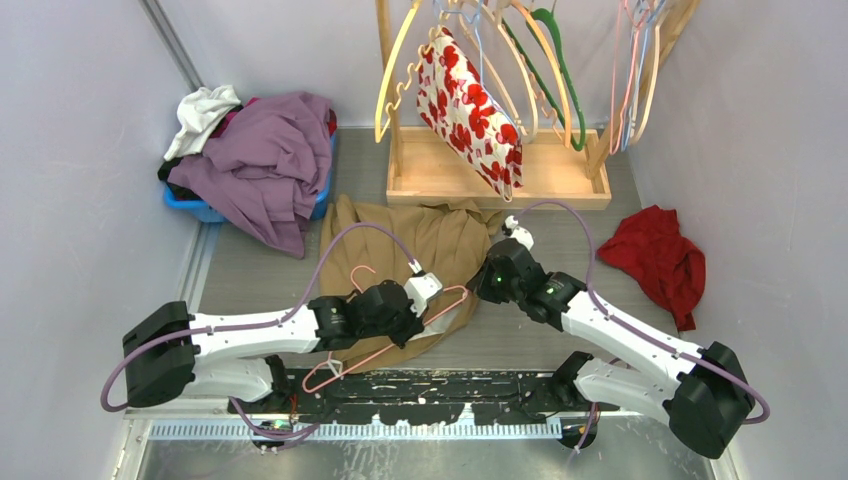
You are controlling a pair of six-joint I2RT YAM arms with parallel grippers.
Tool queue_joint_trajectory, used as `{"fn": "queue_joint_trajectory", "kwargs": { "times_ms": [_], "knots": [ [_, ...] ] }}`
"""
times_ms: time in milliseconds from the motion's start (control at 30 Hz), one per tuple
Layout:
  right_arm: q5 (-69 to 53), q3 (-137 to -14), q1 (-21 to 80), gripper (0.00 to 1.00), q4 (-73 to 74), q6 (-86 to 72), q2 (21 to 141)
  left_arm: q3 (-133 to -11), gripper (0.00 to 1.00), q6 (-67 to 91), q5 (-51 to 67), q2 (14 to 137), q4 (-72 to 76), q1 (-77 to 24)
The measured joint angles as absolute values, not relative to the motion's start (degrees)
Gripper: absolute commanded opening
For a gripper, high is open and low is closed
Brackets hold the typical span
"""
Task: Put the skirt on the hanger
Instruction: Hang the skirt on the hanger.
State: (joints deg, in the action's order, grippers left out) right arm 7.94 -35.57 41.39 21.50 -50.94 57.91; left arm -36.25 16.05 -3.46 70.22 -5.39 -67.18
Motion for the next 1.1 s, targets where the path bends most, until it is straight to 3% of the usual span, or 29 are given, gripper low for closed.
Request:
{"fn": "queue_joint_trajectory", "kwargs": {
  "times_ms": [1100],
  "knots": [
    [7.2,-35.0,41.1,0.01,21.3,-51.0,57.4,-36.2,0.00,16.3,-6.2,70.9,-5.0,-67.7]
  ]
}}
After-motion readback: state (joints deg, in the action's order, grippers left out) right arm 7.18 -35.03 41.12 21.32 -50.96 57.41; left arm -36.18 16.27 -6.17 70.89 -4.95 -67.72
